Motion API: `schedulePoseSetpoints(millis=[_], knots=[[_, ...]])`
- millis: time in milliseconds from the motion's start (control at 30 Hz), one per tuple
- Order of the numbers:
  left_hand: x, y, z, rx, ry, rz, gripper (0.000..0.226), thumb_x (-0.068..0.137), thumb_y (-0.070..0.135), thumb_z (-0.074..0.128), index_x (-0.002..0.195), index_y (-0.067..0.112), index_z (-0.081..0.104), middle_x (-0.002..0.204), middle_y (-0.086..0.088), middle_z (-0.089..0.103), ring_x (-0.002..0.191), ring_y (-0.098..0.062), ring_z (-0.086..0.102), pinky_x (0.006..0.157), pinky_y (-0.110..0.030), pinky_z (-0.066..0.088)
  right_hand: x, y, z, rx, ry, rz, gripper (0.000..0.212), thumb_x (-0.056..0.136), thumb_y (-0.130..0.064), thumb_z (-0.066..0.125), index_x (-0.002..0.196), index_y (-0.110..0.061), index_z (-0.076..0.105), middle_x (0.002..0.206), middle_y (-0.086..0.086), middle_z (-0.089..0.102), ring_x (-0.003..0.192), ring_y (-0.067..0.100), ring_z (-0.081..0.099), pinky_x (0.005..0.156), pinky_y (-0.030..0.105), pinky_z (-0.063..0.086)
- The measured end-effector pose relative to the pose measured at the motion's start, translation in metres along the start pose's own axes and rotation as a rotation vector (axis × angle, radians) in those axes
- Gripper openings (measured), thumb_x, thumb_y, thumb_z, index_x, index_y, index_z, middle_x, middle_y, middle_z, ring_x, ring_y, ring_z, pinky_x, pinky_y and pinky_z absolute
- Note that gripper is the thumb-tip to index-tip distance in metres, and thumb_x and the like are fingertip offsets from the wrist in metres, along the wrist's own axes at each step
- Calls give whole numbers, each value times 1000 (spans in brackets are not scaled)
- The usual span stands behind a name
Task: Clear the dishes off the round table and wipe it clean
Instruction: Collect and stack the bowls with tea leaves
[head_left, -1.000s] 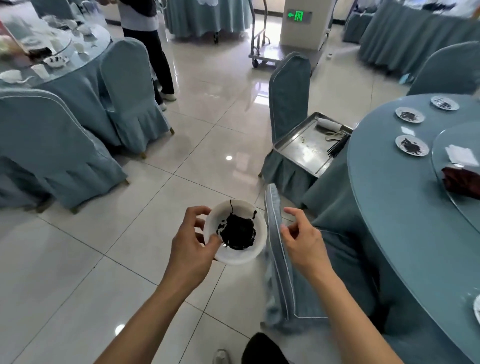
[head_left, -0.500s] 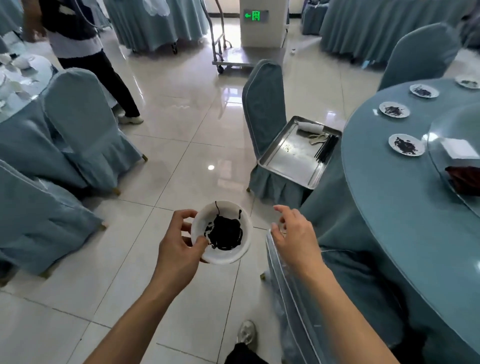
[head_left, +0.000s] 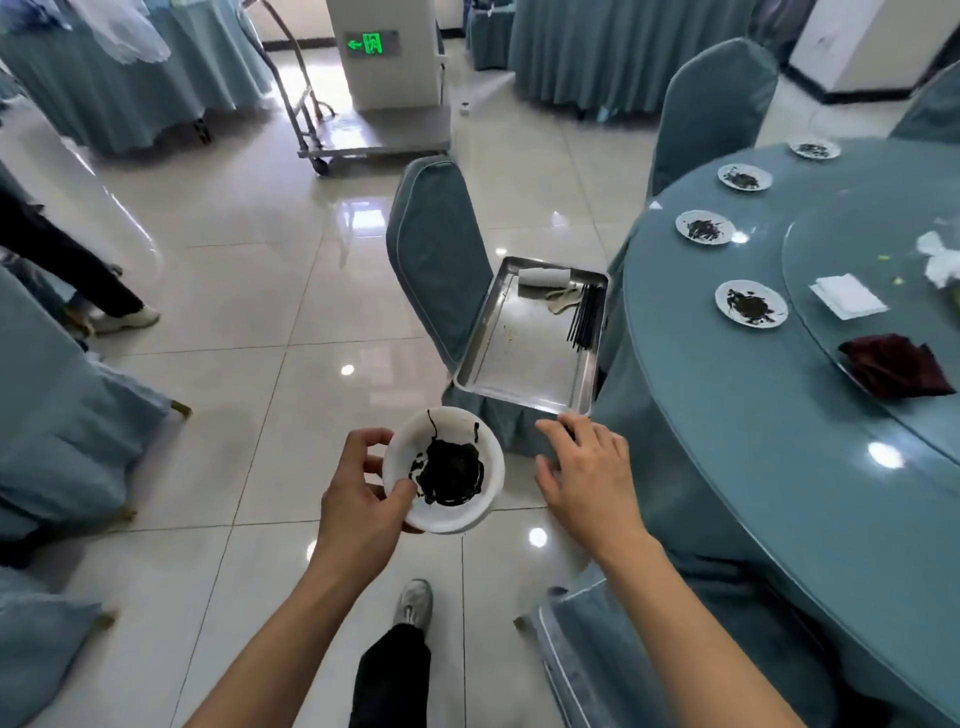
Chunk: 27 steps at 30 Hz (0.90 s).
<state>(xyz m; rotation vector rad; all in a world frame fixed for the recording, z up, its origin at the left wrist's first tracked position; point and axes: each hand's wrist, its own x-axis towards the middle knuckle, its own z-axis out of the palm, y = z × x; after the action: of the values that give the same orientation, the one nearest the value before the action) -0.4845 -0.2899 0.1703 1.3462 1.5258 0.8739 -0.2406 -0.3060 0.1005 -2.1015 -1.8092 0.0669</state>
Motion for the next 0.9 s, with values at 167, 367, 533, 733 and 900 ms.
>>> schedulePoseSetpoints(millis=[167,367,533,733,900], knots=[[106,10,-1,17,-101,44,43,90,1,64,115,35,52,102,-4,58,77,-23,68,53,-34,61,76,-7,22,-14,-5,133,37,92,-34,57,128,-27,57,131,-1,57,117,22,54,102,42,39],[213,25,17,85,-259,70,43,91,4,66,121,32,50,103,-3,58,79,-23,67,54,-32,61,144,-9,34,-19,32,301,36,91,-31,61,126,-28,57,126,-3,57,111,21,56,98,40,39],[282,34,54,106,-357,64,42,92,5,66,119,33,49,102,-1,58,79,-22,68,56,-32,62,189,12,44,-30,20,399,38,93,-34,57,131,-29,55,129,-5,54,114,19,55,102,39,38],[368,38,118,118,-379,46,43,90,0,65,113,34,52,100,0,60,83,-24,67,55,-32,61,264,66,71,-19,10,469,41,91,-33,58,131,-26,57,129,-2,56,112,22,56,100,43,40],[432,34,181,145,-331,-31,44,88,1,63,113,35,52,98,-2,61,76,-26,66,56,-34,61,333,121,95,20,-38,471,42,89,-29,61,131,-25,56,127,0,57,110,24,57,99,44,43]])
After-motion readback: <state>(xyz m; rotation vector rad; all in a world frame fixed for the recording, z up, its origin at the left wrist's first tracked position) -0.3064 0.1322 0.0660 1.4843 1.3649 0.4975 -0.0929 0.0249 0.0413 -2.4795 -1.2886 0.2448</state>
